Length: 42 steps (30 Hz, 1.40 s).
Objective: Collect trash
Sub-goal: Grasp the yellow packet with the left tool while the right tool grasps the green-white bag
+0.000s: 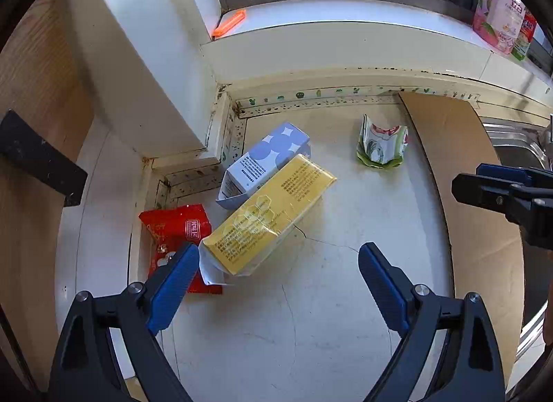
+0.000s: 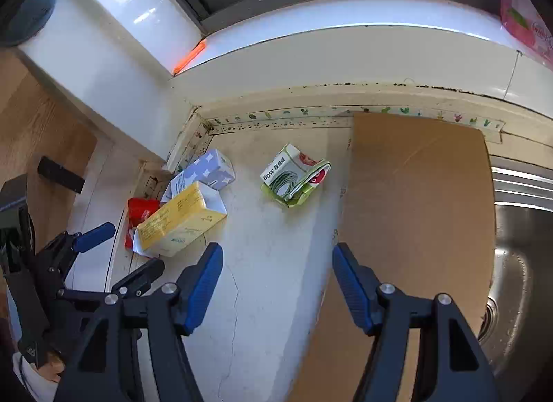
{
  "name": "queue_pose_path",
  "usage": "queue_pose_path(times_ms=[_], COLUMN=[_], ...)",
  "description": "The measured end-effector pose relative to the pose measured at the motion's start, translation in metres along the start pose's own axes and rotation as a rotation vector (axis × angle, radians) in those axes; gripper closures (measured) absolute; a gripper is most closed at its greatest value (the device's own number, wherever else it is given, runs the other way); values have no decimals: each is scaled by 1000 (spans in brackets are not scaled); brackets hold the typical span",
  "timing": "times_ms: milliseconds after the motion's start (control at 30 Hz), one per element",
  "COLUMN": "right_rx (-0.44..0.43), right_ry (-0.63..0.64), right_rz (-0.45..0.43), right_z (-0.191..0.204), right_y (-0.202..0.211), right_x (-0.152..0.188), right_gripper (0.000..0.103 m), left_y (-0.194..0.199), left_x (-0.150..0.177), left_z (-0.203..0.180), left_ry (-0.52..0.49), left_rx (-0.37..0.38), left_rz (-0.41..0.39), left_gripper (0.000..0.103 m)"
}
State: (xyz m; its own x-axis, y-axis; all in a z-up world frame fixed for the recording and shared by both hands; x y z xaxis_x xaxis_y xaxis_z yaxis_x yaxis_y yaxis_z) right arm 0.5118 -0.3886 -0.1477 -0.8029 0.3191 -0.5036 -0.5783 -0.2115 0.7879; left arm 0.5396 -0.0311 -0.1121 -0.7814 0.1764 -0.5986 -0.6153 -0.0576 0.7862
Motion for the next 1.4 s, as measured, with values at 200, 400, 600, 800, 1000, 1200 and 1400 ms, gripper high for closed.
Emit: queue_pose_path(times_ms=[200,400,600,800,1000,1200,1400], right_rx=[-4,10,29,3,4,17,22], right_ry=[-64,-85,-77,-38,40,98,133], right_rz=[16,34,64,81,47,23,-2], right_z=[-14,-21,-32,-29,-16,-3,6], right_y=[-34,-63,-84,-98,-89,-69,-43], right_x=[-13,-22,-19,-16,-8,3,18], right_gripper=[37,40,55,85,97,97,97], left_y=[-30,-53,-71,-81,-77,-63,-37], left_x=[-4,-6,-7,-1,2,8,18], left_z=[2,2,6,6,2,-2,-11], left_ry=[-8,-22,4,17,33,78,111], left_rx=[-14,-24,-8,16,22,31,46], left_rz=[34,59,83,103,90,68,41], left_gripper=[10,10,16,31,54,59,60])
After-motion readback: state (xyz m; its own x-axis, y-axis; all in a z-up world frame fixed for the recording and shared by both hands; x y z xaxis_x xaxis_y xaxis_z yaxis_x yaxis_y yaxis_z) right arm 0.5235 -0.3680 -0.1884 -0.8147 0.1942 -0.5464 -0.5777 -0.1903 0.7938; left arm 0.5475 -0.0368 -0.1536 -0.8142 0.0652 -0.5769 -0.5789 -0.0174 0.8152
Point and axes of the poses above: each gripper's, at about its wrist camera, not at the fingertips, and y roughly against the way its jaws point, z to its left, x to its underside, the point moved 2 cm from there along -y, roughly the way its jaws point, and after that the axes turned 14 degrees about -z, right-handed, at the moved point
